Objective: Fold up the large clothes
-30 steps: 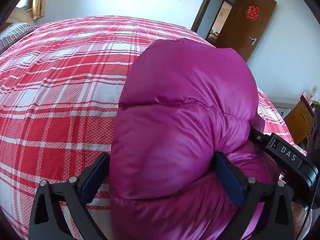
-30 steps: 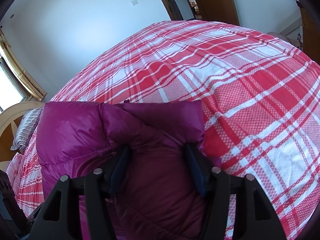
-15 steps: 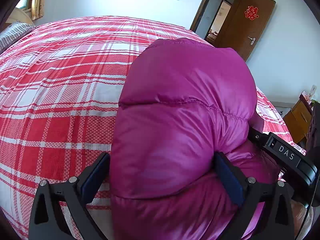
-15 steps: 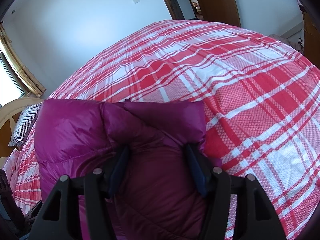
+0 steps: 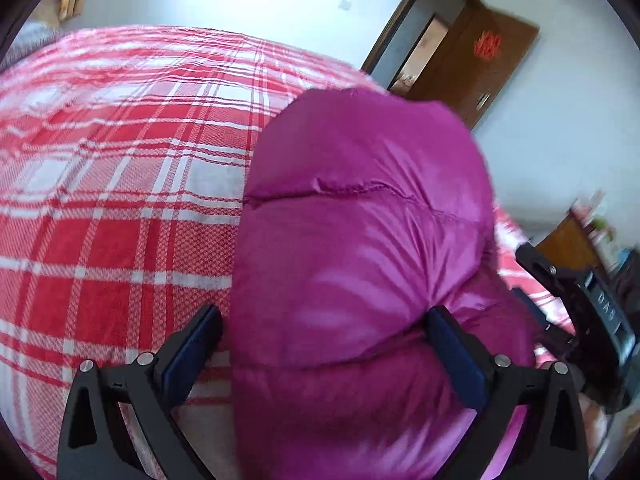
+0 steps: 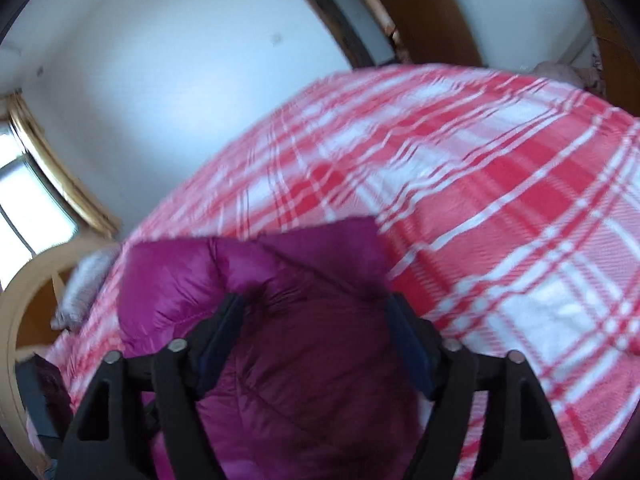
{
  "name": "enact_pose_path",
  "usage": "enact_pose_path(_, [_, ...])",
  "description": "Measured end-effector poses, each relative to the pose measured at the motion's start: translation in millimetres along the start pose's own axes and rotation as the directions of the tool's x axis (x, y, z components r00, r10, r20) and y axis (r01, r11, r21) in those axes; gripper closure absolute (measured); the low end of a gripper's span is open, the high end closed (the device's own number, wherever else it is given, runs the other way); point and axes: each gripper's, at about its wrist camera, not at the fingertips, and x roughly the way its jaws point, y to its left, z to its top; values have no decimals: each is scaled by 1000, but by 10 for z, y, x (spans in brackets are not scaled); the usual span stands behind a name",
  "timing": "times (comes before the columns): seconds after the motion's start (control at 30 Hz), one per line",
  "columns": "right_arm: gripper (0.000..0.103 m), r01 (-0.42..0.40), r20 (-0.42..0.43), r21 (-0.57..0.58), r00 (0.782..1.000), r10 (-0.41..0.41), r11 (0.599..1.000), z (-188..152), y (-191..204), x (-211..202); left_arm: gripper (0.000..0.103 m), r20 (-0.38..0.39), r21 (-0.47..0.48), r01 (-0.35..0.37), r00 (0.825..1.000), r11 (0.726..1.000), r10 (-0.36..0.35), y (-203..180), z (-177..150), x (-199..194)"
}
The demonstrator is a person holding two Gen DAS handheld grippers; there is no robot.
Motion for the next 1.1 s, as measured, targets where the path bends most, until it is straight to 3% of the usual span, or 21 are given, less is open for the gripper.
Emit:
enact_pose_path(0.07, [17,11,35,15,999,-12,1000,26,-95,-147,1,10,-50,59,998,997,-59,108,-41,-85])
enact_pose_path(0.17, [22,60,-95,5,994,-60,998,99,-259,3,1,11,-58,104,995,993,-104,151,-81,-149])
enact_pose_path(0.37, [30,-69,-219,-51,974,56,996,160,-334,241,1,-38,-13,100,994,995,-101,52,-73,-83])
enact_pose_path(0.47, [50,-110,-247,-92,965,84,990,166,-255,316,1,-50,36,91,995,995,-89,-39,-56,-32])
enact_pose_path(0.53, [55,-130,-293,-123,952,89,984,124,-199,396,20,-71,84,115,992,990,-109,-131,-77,-32])
enact_pose_path(0.57, [59,-130,-300,-127,950,87,983,129,-178,417,22,-66,101,107,993,989,-101,-178,-89,-56])
enact_pose_path(0.63, [76,-186,-326,-70,933,154,980,143,-208,418,39,-56,120,104,994,987,-98,-191,-93,-105])
enact_pose_path(0.73, [82,-224,-317,-15,925,208,974,100,-206,341,57,-35,132,111,994,985,-107,-225,-90,-259])
enact_pose_path(0.9, [86,-261,-304,-21,921,243,965,29,12,209,67,20,171,84,996,982,-88,-277,-115,-684])
enact_pose_path(1.1, [87,-368,-325,-35,883,338,929,-67,490,106,70,94,165,15,995,986,-31,-70,-203,-1348])
